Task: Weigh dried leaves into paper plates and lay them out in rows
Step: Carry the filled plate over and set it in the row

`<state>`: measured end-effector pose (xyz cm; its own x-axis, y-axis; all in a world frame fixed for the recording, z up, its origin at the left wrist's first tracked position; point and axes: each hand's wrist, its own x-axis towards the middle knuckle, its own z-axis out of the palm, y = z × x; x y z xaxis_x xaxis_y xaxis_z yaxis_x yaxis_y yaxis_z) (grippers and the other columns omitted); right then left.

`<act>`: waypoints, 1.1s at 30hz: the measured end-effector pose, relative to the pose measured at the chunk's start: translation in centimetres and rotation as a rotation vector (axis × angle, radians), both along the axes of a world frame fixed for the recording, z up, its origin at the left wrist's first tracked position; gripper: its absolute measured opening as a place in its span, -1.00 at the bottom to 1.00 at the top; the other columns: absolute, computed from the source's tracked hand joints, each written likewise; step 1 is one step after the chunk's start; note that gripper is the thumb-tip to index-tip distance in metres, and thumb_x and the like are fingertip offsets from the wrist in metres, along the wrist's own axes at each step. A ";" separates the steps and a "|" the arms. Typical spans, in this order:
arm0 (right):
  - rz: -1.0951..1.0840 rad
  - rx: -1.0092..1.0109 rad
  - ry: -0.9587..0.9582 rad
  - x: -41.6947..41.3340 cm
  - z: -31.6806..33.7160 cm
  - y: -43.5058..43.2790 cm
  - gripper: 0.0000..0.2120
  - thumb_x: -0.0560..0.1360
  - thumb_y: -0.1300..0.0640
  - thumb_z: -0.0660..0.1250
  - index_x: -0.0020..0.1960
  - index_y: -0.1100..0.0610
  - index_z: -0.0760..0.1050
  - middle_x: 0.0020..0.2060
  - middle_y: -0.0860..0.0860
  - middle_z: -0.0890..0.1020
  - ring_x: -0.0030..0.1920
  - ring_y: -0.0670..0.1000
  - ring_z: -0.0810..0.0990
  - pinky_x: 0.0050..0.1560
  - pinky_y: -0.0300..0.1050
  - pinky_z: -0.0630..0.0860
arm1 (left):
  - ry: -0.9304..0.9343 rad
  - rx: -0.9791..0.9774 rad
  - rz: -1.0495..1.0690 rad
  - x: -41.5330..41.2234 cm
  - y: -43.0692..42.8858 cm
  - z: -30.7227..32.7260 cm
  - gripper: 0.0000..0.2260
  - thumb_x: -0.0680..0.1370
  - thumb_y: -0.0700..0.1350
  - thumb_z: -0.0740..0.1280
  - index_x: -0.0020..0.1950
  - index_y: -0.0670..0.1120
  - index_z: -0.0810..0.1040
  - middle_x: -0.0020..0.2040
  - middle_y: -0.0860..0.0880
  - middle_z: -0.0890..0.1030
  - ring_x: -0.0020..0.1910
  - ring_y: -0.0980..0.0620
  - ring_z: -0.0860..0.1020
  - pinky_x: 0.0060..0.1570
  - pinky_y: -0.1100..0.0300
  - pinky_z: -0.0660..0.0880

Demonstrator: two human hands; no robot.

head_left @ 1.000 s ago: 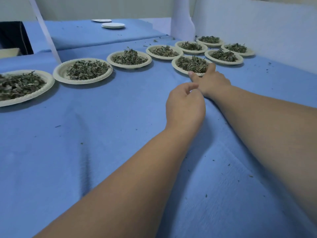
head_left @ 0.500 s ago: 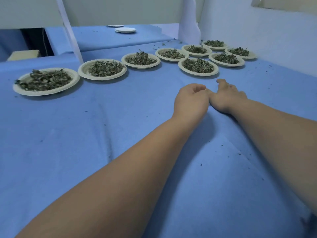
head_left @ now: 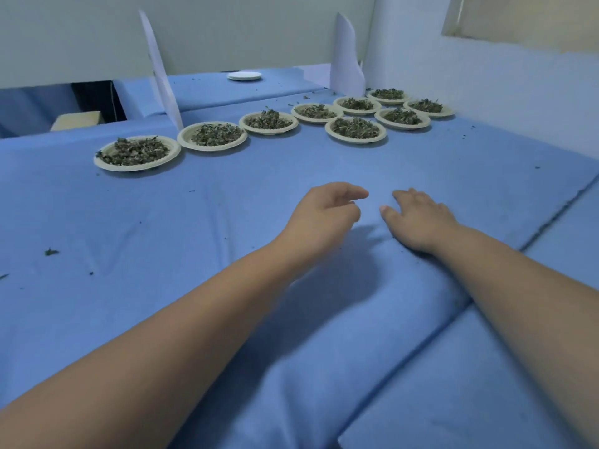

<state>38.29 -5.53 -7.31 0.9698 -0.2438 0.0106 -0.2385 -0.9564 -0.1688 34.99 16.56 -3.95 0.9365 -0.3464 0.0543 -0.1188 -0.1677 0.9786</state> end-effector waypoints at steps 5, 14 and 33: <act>0.034 0.144 -0.194 -7.7 1.9 0.3 -0.43 0.67 -0.18 0.07 0.60 0.03 0.16 0.56 0.12 0.26 0.59 0.15 0.10 0.52 0.15 0.16 | -0.039 -0.023 -0.019 -3.8 -3.4 1.8 -0.69 0.37 -0.09 0.22 0.03 0.11 0.64 0.03 0.05 0.66 0.14 0.17 0.62 0.28 -0.01 0.57; -0.090 0.126 -0.379 -22.6 7.2 -6.1 -0.49 0.68 -0.17 0.07 0.57 -0.02 0.18 0.45 0.08 0.36 0.30 0.22 0.47 0.20 0.06 0.37 | -0.062 -0.150 -0.180 -12.3 -16.6 4.0 -0.70 0.54 -0.27 0.24 0.20 -0.07 0.63 0.17 0.03 0.65 0.22 0.07 0.60 0.33 -0.05 0.53; -0.746 -0.134 -0.425 -56.9 4.5 -24.4 -0.59 0.65 -0.05 0.18 0.38 0.17 0.43 0.37 0.21 0.50 0.43 0.25 0.41 0.27 0.17 0.44 | -1.183 0.302 -0.565 -29.6 -40.9 9.3 -0.61 0.67 -0.28 0.11 0.52 -0.21 0.35 0.60 -0.14 0.28 0.62 -0.09 0.13 0.44 0.07 0.21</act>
<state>-18.58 -29.91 -2.80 0.4645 -0.7850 0.4100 -0.7532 -0.5937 -0.2833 5.38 -24.37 5.40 0.1069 -0.8083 0.5790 -0.9846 -0.0049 0.1749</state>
